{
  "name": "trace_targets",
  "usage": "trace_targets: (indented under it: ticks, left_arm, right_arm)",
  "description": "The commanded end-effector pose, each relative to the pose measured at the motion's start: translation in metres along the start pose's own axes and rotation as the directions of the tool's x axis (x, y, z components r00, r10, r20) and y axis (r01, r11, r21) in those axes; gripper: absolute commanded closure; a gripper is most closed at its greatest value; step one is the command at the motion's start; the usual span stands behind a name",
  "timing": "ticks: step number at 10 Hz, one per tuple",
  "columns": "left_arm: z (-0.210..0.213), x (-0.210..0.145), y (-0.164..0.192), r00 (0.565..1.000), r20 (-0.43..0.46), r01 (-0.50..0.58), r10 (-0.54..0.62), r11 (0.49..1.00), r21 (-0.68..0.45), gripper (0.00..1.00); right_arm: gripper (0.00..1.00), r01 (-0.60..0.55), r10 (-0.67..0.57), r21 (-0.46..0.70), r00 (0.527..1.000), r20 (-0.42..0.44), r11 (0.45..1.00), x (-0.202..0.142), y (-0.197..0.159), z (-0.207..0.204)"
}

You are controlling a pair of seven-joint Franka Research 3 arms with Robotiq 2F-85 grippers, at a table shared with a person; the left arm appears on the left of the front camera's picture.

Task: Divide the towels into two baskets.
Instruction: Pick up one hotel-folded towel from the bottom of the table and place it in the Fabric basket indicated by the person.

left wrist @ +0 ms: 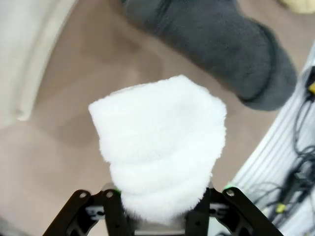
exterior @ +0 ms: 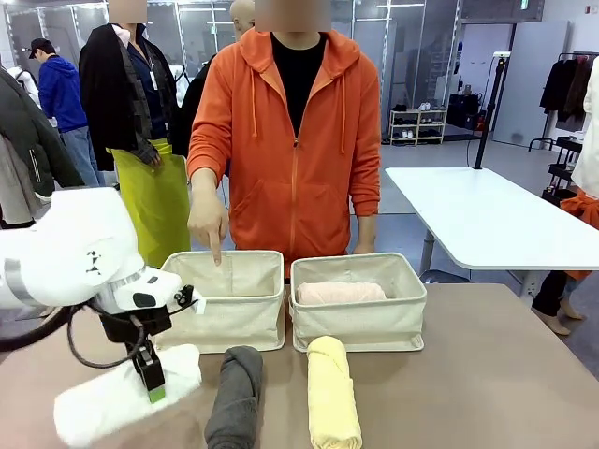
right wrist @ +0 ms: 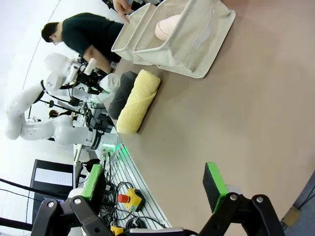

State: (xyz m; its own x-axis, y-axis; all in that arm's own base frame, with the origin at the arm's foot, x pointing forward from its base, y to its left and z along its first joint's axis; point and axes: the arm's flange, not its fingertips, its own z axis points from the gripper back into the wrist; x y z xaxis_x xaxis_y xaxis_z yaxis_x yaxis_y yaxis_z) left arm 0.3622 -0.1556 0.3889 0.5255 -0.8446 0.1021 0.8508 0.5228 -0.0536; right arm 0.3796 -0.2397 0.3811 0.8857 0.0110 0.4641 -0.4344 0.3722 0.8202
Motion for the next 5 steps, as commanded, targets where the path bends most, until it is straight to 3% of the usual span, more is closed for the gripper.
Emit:
trace_targets:
  ticks: [1,3,5]
  left_arm:
    - [0.042,-0.001,-0.013,0.979,0.055,0.183,-0.195,0.968,0.171,0.57]
    - [0.084,0.022,-0.012,0.951,0.093,0.241,-0.294,0.897,0.37,0.57]
    - [0.105,0.047,-0.002,0.905,0.201,0.258,-0.374,0.861,0.438,0.57]
  right_arm:
    - [0.0,-0.003,0.003,0.007,1.0,0.006,1.0,0.0,0.003,0.001]
    - [0.0,-0.003,0.003,0.007,1.0,0.006,1.0,0.0,0.003,0.001]
    - [0.0,-0.003,0.003,0.007,1.0,0.006,1.0,0.0,0.003,0.001]
